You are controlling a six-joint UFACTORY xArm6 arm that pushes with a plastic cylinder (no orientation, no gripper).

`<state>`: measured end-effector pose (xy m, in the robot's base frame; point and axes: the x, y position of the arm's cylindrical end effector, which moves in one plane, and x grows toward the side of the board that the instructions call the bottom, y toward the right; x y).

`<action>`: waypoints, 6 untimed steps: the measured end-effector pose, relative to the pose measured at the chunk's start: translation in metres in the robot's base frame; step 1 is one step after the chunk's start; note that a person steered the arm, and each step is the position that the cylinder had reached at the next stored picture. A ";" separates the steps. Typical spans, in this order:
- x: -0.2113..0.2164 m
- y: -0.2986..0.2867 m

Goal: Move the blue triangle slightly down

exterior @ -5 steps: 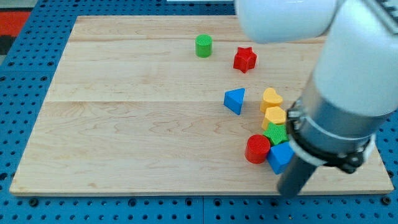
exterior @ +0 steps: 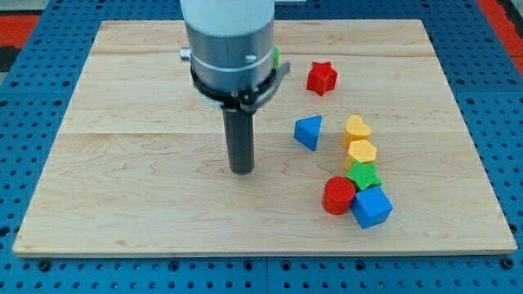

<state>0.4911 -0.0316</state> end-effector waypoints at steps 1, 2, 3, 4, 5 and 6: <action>-0.044 0.000; -0.078 0.022; -0.083 0.071; -0.072 0.076; -0.060 0.105; -0.042 0.108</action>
